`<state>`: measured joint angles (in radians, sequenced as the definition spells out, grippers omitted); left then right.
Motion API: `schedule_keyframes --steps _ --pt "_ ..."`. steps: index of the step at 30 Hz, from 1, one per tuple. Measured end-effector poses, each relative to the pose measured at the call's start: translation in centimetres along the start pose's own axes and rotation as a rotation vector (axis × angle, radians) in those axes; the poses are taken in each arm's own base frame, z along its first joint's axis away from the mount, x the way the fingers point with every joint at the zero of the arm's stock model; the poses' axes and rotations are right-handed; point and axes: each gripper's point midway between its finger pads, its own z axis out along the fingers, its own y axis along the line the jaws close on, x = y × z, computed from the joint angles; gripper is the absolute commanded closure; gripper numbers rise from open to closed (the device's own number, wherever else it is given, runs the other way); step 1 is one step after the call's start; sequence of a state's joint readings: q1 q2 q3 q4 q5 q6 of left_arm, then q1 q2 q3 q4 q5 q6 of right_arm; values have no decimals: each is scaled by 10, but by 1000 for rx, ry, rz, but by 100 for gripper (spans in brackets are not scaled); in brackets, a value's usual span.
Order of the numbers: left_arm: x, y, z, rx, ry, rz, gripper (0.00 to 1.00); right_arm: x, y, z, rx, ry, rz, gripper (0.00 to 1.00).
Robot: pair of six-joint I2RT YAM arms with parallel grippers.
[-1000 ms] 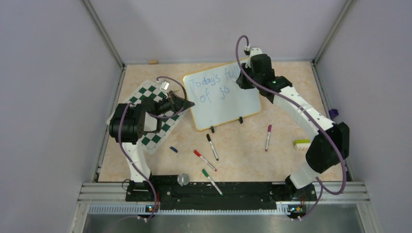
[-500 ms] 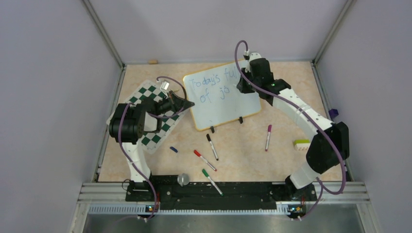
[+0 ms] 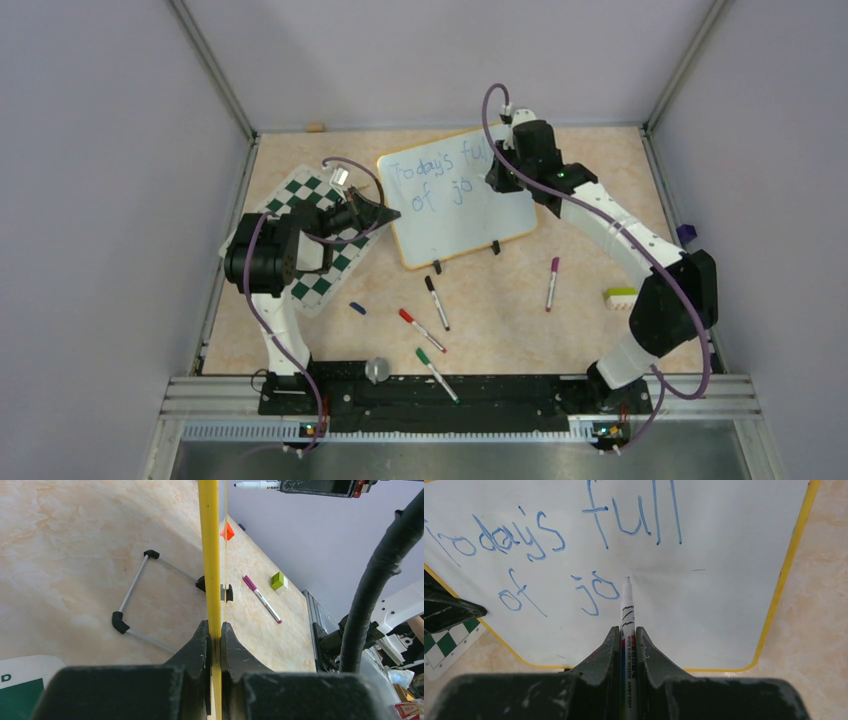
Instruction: Write a sentence on the whiteboard
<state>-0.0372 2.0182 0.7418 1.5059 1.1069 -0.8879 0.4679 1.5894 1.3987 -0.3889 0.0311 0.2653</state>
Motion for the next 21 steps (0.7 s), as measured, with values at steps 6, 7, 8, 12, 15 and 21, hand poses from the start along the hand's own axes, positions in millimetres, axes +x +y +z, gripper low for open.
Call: schedule_keyframes --steps 6,7,8,12,15,21 --pt "0 0 0 0 0 0 100 3 2 3 -11 10 0 100" --pt "0 0 0 0 0 0 100 3 2 3 -13 11 0 100" --pt "0 0 0 0 0 0 100 3 2 3 -14 12 0 100" --pt "0 0 0 0 0 0 100 2 3 3 -17 7 0 100" --pt "0 0 0 0 0 0 100 2 3 4 -17 8 0 100" --pt "0 0 0 -1 0 -1 100 10 3 13 -19 30 0 100"
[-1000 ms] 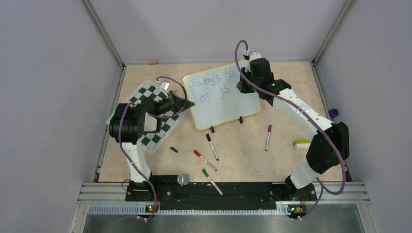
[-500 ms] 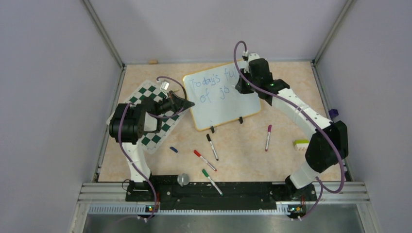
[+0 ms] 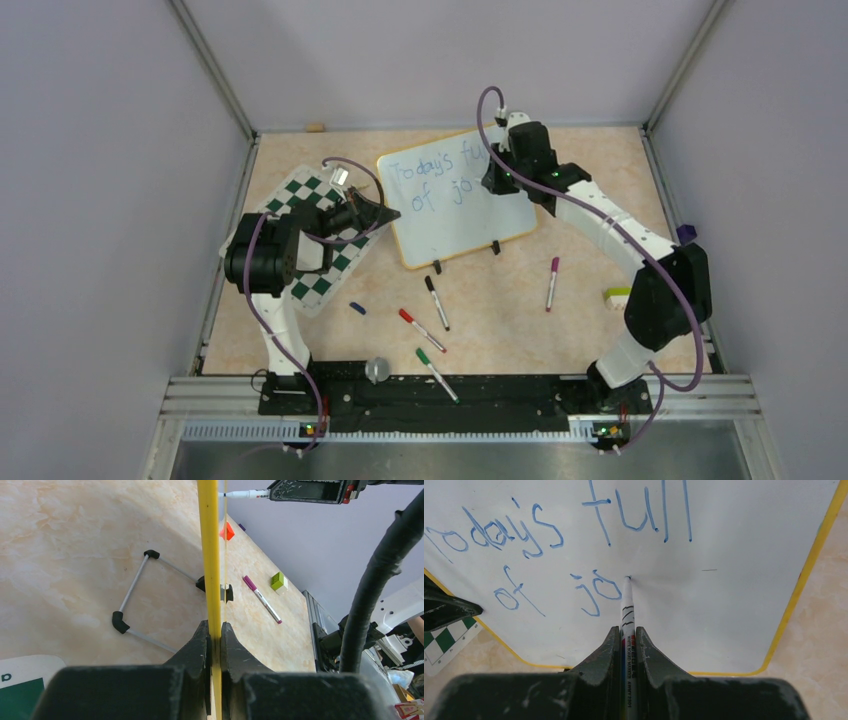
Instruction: Write a sentence on the whiteboard
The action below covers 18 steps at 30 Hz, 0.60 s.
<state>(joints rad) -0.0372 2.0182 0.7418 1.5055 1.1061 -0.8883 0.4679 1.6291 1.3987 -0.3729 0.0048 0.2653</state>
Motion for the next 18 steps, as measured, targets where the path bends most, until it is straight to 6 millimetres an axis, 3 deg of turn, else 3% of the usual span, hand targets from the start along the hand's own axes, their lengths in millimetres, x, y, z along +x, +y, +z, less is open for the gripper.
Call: schedule_keyframes --steps 18 --pt "0 0 0 -1 0 -3 100 1 1 3 -5 3 1 100"
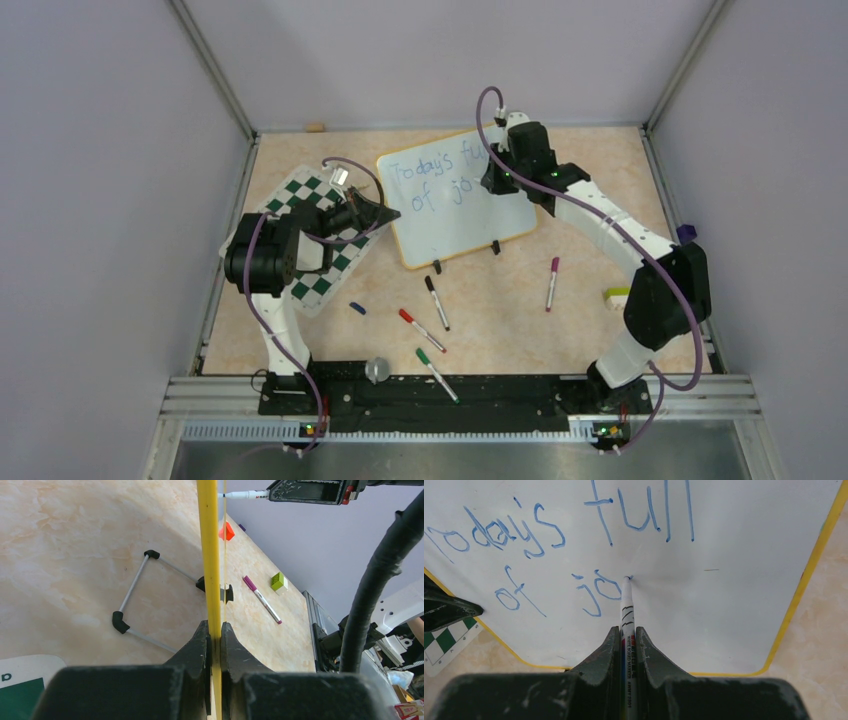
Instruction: Write a sentence on the whiteboard
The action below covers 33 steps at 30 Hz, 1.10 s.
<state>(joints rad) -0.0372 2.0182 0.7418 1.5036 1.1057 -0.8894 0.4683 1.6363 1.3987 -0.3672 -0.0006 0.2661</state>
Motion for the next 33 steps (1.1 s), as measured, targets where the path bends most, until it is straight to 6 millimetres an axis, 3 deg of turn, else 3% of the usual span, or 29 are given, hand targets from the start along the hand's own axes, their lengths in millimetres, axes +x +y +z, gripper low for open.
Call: schedule_keyframes --steps 33 --pt "0 0 0 0 0 -2 100 12 -13 -3 65 22 15 100"
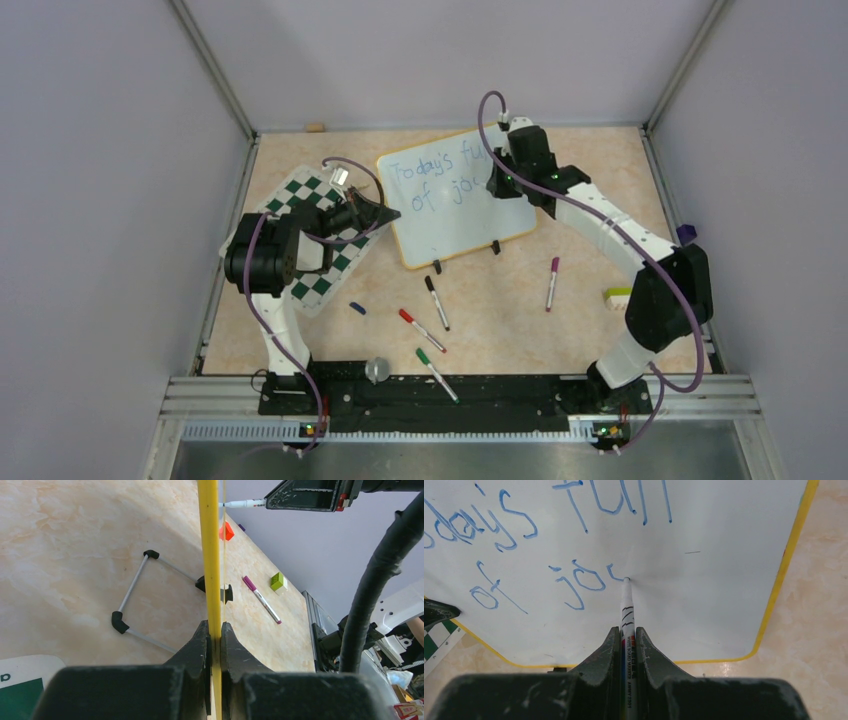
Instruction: Write a sentence on the whiteboard
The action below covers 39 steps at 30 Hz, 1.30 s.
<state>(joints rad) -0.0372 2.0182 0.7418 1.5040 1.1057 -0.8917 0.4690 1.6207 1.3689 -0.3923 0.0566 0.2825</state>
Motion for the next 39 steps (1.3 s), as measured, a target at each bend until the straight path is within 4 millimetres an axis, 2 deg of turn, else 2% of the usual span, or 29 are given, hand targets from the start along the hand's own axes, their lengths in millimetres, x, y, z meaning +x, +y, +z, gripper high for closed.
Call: schedule_keyframes --steps 23,39 --pt "0 0 0 -2 -3 0 100 -17 1 4 19 -8 -17 100" --pt "0 0 0 -2 -3 0 100 -11 -1 5 18 -12 -19 100"
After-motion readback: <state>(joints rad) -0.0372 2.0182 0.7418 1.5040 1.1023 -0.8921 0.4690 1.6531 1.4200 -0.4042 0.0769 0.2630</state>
